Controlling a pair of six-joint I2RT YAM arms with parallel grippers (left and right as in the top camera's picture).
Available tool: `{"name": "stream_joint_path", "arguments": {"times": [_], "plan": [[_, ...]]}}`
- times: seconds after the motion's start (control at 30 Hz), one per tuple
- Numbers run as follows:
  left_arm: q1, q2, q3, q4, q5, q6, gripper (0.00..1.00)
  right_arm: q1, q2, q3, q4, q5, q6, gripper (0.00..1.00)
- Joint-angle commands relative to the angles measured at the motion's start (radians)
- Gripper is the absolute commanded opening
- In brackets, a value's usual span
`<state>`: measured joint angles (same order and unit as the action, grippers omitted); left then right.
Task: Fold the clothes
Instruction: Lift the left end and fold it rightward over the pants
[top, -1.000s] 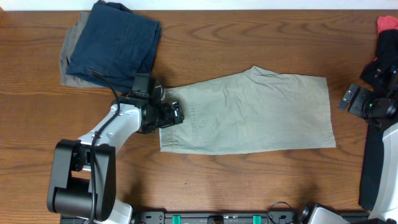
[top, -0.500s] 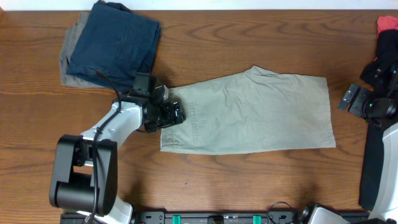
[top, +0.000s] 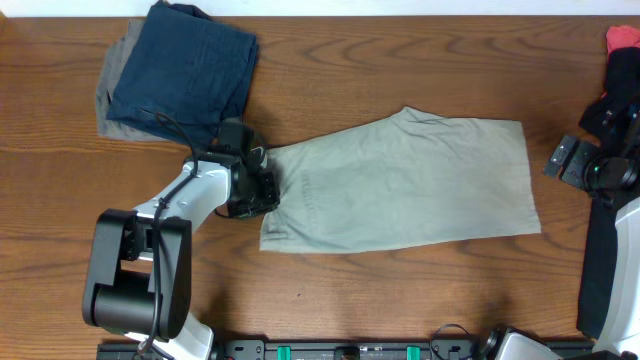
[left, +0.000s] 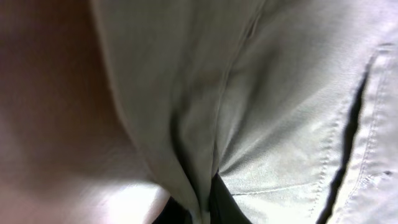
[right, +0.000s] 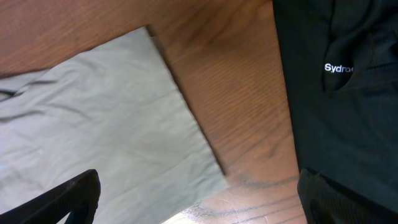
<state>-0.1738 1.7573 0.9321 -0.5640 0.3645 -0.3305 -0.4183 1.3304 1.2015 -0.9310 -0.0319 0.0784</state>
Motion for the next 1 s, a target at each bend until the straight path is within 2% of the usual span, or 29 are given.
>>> {"name": "stream_joint_path", "arguments": {"times": [0.0, 0.2, 0.47, 0.63, 0.8, 0.97], "plan": [[0.038, -0.011, 0.014, -0.082, -0.162, -0.023, 0.06, 0.006, -0.009, 0.01, -0.002, 0.005, -0.013, 0.99], [0.112, -0.068, 0.151, -0.306, -0.251, -0.022, 0.06, 0.006, -0.009, 0.01, -0.002, 0.005, -0.013, 0.99], [0.122, -0.086, 0.489, -0.711, -0.404, -0.022, 0.06, 0.006, -0.009, 0.01, -0.002, 0.005, -0.013, 0.99], [0.11, -0.086, 0.686, -0.887, -0.408, -0.018, 0.06, 0.006, -0.009, 0.01, -0.002, 0.005, -0.013, 0.99], [0.035, -0.086, 0.863, -0.961, -0.407, -0.019, 0.06, 0.006, -0.009, 0.01, -0.002, 0.005, -0.013, 0.99], [-0.11, -0.086, 0.967, -0.906, -0.406, -0.019, 0.06, 0.006, -0.009, 0.01, -0.002, 0.005, -0.013, 0.99]]}}
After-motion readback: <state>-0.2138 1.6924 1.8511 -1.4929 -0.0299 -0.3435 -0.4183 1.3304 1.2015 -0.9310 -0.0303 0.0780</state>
